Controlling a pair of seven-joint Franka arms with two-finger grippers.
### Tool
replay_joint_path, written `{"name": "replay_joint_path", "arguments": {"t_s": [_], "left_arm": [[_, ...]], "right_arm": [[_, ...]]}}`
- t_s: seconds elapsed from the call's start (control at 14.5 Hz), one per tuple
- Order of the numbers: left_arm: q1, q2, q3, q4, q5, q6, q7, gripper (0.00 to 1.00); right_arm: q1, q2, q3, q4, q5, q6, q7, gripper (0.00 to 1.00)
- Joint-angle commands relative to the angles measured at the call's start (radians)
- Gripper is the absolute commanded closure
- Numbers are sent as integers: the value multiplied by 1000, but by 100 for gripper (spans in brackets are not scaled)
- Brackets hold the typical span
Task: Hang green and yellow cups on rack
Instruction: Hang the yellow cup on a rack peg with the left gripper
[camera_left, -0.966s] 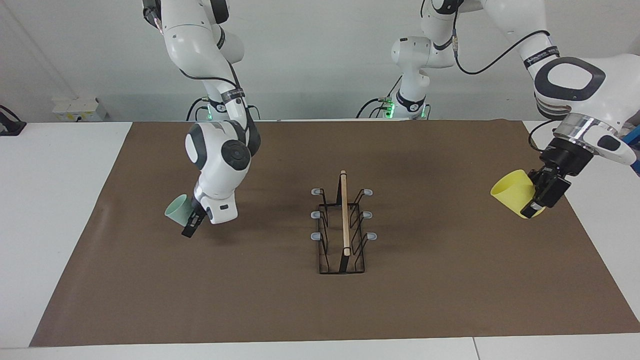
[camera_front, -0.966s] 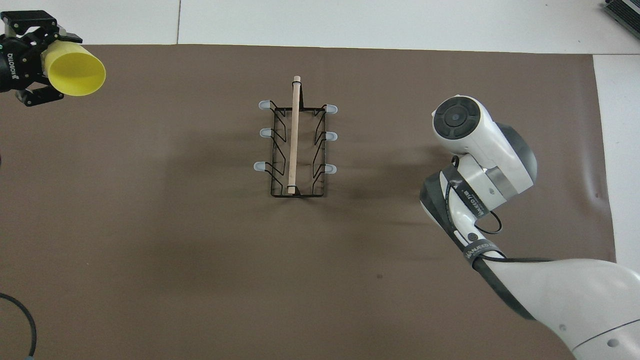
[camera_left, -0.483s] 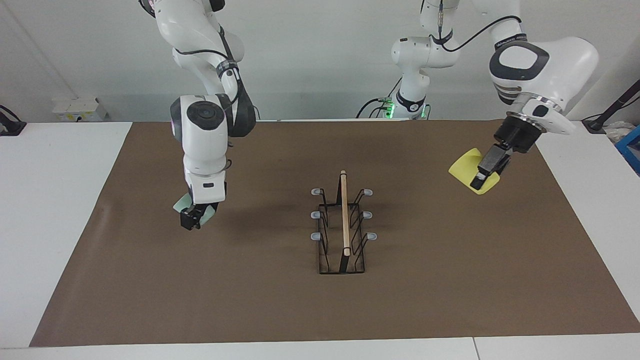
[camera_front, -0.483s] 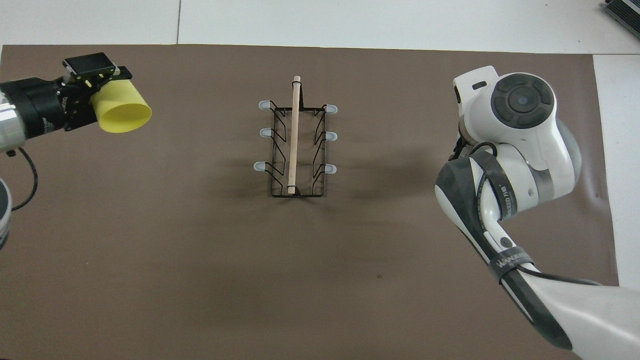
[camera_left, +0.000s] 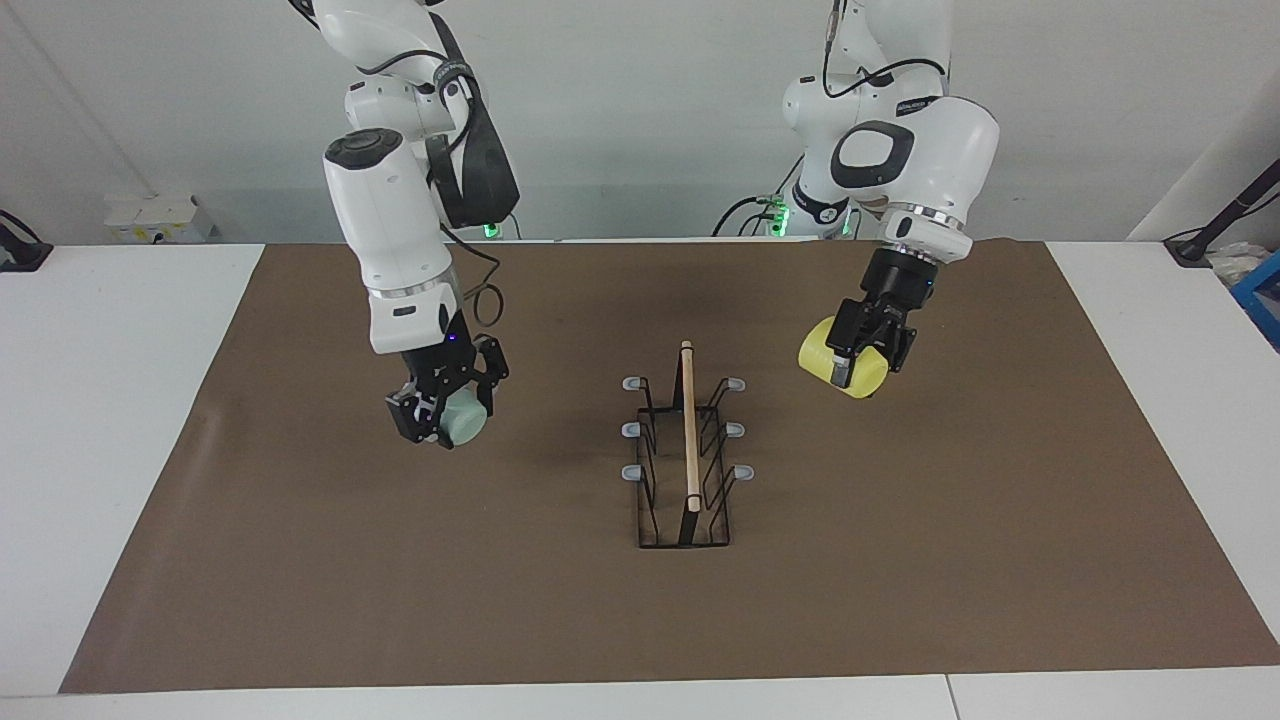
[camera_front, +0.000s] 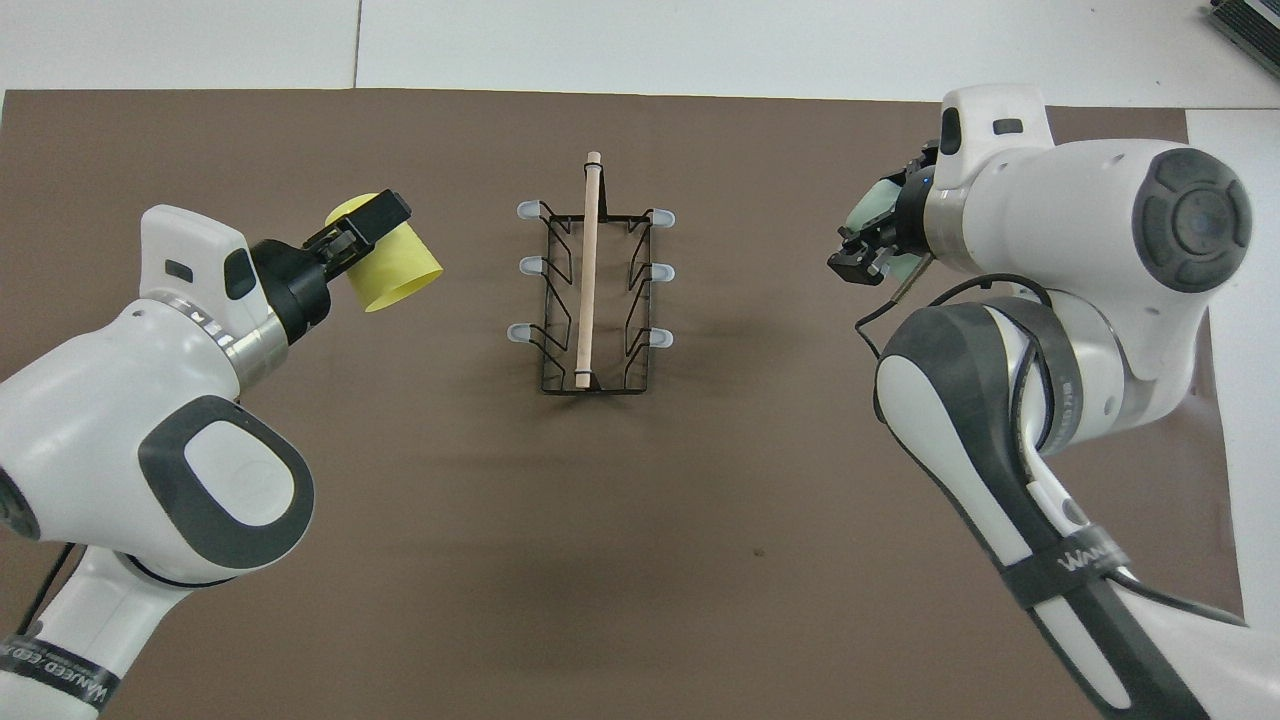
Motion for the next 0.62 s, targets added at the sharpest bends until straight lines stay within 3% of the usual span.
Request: {"name": "replay_joint_path", "arguments": {"t_s": [0.0,0.28,0.41,0.55], "left_arm": [[5,60,-89,-16,11,179,25,100],[-1,170,-174,-16,15,366,71,100],[-2,180,-180,-19,15,378,97,100],[-4,195,-202,-25,15,379,100,100]], "right_arm": [[-5,-73,23,-67,153,117,-2,100],[79,-80,59,-100,439,456,-5,100],[132,-77,59,-120,522,614,-7,100],[152,-83,61,-120,545,663,-18,100]]}}
